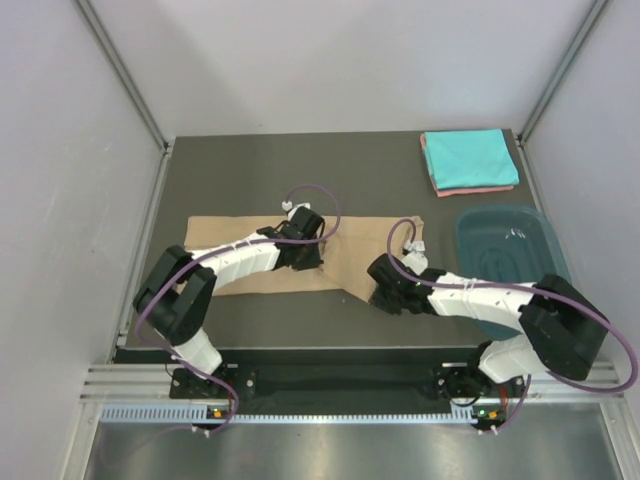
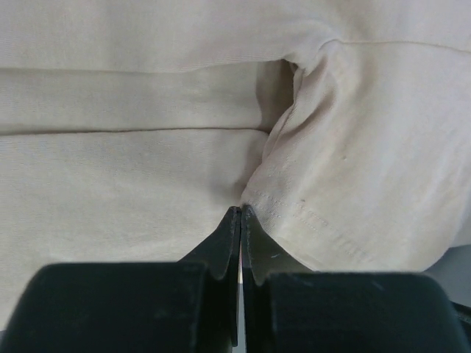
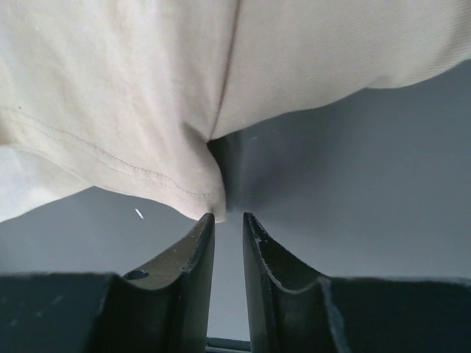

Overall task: Fold and stack the t-shirts
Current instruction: Fold the tshirt

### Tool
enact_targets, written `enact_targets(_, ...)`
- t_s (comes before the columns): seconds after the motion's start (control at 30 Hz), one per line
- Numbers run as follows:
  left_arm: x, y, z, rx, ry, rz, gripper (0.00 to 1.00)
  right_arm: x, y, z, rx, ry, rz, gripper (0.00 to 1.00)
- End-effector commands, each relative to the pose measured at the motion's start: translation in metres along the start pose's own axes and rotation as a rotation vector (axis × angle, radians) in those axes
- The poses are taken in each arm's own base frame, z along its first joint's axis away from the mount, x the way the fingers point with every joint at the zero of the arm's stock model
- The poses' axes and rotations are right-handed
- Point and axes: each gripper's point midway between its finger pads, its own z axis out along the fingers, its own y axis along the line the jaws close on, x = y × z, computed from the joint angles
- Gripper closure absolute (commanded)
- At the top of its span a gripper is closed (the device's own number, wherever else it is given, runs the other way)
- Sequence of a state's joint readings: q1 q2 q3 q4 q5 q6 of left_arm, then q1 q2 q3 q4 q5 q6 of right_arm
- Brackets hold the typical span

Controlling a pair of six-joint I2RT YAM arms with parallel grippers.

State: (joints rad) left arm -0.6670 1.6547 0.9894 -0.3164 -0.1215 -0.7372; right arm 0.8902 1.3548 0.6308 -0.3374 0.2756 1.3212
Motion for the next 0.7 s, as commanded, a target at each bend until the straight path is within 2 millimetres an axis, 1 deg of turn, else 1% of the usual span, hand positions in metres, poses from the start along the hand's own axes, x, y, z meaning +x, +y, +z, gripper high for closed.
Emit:
enact_targets(0.0, -0.004, -0.003, 0.002, -0.015, -0.006, -0.025, 1.00, 0.005, 0.031, -0.002, -0.058, 0.017, 0.010, 0.76)
enact_targets(0.07, 0.000, -0.003, 0.004, -0.013, 0.010, -0.030, 1.00, 0.008, 0.031, -0.001, -0.053, 0.021, 0.006, 0.75)
enact_targets(0.2, 0.005, -0.003, 0.007, -0.001, 0.026, -0.041, 1.00, 0.004, 0.032, 0.001, -0.045, -0.005, 0.018, 0.73)
enact_targets(0.43, 0.008, 0.001, 0.009, -0.022, 0.029, -0.049, 1.00, 0.001, 0.024, 0.008, -0.004, -0.029, 0.000, 0.73)
enact_targets(0.53, 0.007, 0.003, 0.009, -0.030, 0.026, -0.049, 1.00, 0.002, 0.020, 0.011, 0.019, -0.029, -0.008, 0.75)
enact_targets(0.6, 0.006, 0.002, 0.008, -0.030, 0.023, -0.048, 1.00, 0.003, 0.017, 0.013, 0.032, -0.031, -0.012, 0.83)
enact_targets(0.63, 0.005, 0.001, 0.008, -0.028, 0.021, -0.050, 1.00, 0.002, 0.015, 0.013, 0.041, -0.033, -0.016, 0.89)
enact_targets(0.67, 0.005, 0.001, 0.007, -0.026, 0.021, -0.050, 1.00, 0.001, 0.013, 0.012, 0.046, -0.038, -0.019, 1.00)
